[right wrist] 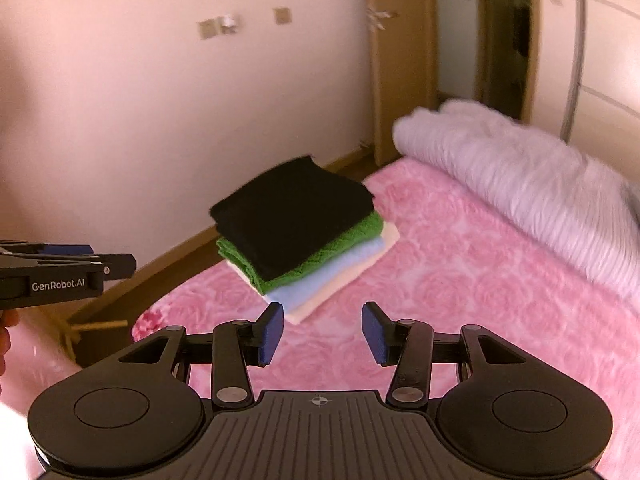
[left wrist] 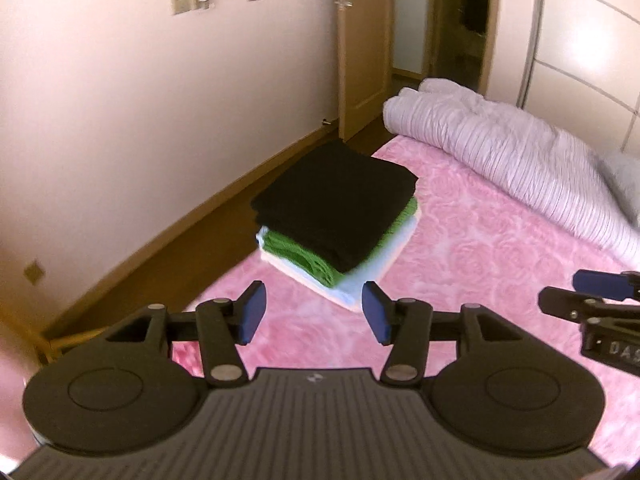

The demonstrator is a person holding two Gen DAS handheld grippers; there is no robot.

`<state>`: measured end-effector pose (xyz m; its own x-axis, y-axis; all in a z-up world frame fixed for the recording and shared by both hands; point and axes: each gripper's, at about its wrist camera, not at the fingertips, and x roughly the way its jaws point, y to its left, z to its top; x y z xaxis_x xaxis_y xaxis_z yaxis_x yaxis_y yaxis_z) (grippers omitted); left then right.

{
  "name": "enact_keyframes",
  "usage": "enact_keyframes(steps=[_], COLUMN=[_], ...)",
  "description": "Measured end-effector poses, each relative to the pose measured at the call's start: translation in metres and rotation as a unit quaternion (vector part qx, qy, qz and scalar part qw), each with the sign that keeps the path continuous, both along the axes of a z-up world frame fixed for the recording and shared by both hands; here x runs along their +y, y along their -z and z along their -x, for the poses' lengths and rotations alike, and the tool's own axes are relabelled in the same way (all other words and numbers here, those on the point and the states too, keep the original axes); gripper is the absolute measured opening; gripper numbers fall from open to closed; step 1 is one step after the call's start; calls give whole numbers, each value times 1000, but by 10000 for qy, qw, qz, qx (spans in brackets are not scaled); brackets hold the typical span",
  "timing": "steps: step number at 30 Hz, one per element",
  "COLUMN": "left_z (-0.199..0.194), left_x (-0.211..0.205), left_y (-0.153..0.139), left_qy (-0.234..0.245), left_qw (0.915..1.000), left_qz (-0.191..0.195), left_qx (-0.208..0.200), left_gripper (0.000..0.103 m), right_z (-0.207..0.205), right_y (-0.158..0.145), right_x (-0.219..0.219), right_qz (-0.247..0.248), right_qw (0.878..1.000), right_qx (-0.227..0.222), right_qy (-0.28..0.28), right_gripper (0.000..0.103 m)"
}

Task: Fold clothes
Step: 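Open both grippers and withdraw from the stack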

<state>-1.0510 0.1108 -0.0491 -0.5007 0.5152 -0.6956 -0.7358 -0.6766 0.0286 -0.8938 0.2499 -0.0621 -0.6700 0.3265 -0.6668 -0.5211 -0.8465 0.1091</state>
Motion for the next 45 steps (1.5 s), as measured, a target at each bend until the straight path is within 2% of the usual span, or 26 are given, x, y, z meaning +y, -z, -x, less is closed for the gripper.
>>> enact_keyframes(steps=[4,8,15,20,35,45], left_z=[-37,-76,-112,-125,-115,-100], left_x=[-15,-32,-30,-20,37,52], left_y=[-6,-12,-18,-17,17,37], left_qy=[-312,-567,-758,-847,-754,-835], left_qw=[9994,9980,9964,9957,9939,9901], left_qz=[-114,-156,-164,-132,208,424], left_qx=[-128,-244,-346,-339,-781,-1044], left_gripper=[49,49,48,48,48,48], right_z=[-27,-52,-81,-85,-61,-41], right_y=[-3,-2,-9,-10,16,30], right_x=[-10,-15,-9,3,55,76], right_qz=[-46,131,452,633,780,940], right_qw=[9994,9988,9974,9967,9960,9934], right_qx=[-17,6,167,202,-390,-606], right_qy=[-328,-472,-532,-475,-214,-271], right_gripper=[48,48,48,48,48,48])
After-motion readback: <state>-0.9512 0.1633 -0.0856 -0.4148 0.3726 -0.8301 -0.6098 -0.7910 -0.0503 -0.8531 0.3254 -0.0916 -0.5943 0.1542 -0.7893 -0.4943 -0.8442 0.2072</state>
